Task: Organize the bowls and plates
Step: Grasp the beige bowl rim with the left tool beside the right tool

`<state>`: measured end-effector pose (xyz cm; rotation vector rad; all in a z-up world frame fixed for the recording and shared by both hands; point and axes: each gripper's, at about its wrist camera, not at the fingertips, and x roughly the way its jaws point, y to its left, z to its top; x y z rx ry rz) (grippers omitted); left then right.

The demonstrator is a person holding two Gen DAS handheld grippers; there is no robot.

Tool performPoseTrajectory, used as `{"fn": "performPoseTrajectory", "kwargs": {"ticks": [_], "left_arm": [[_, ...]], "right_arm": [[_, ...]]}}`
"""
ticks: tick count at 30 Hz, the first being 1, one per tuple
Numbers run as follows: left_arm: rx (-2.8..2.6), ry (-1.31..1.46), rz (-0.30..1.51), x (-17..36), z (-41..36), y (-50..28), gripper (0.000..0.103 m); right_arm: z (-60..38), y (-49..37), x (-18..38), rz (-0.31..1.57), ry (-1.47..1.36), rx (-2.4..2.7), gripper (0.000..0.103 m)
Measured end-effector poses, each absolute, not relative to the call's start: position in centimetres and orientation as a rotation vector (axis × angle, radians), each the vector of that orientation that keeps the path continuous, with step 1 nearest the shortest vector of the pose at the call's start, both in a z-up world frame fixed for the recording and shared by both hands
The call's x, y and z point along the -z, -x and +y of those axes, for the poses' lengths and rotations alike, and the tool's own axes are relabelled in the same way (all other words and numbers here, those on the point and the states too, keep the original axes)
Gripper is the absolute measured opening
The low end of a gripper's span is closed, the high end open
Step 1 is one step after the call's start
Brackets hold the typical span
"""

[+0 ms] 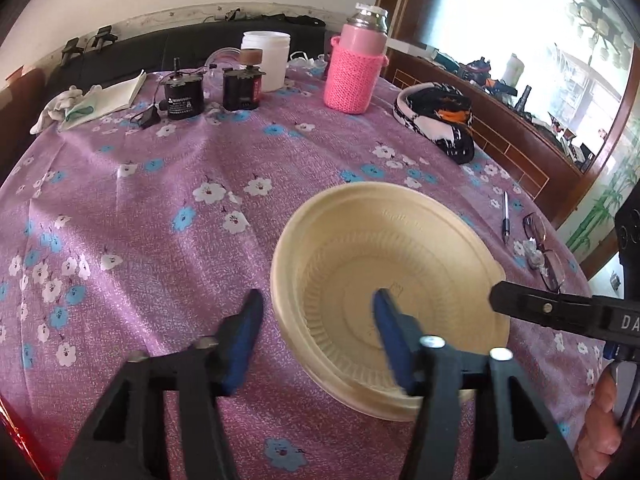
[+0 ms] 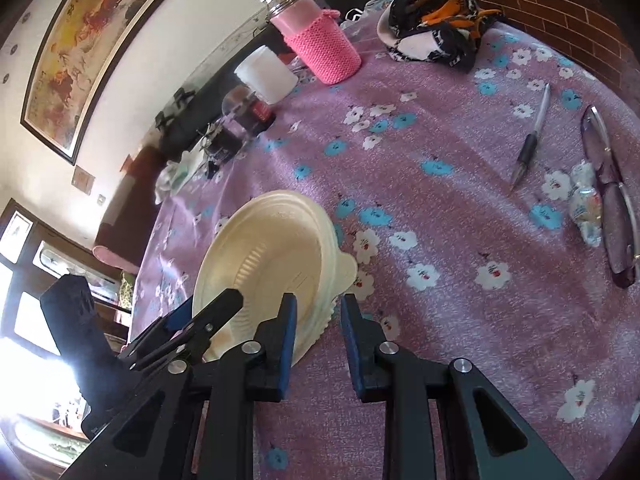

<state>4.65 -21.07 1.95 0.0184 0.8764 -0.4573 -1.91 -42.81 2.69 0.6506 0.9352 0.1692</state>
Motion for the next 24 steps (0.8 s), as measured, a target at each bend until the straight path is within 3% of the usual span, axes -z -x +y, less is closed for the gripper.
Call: {"fn": "performPoseTrajectory", "kwargs": {"ticks": [1, 2, 6, 24], "left_arm": [[0.459, -0.025, 0.884, -1.8, -21.2, -4.7, 0.027], [0.462, -0.030, 0.893, -1.6, -21.3, -4.7, 0.026], [0.470, -0.034, 0.885, -1.7, -21.3, -4.5, 0.025], [0.316, -0.214, 0.706, -3.9, -22.3, 0.0, 0.025]], "right_arm": [[-42.7, 1.8, -2.4, 0.937, -0.653, -0.168, 0.026], [-42.6, 1.7, -2.1, 0.940, -0.657, -0.164, 0.026], [-42.1, 1.9, -2.1, 0.928, -0.636, -0.167, 0.019], [-41.0, 4.0, -4.4, 0.876, -0.595, -0.179, 0.018]]}}
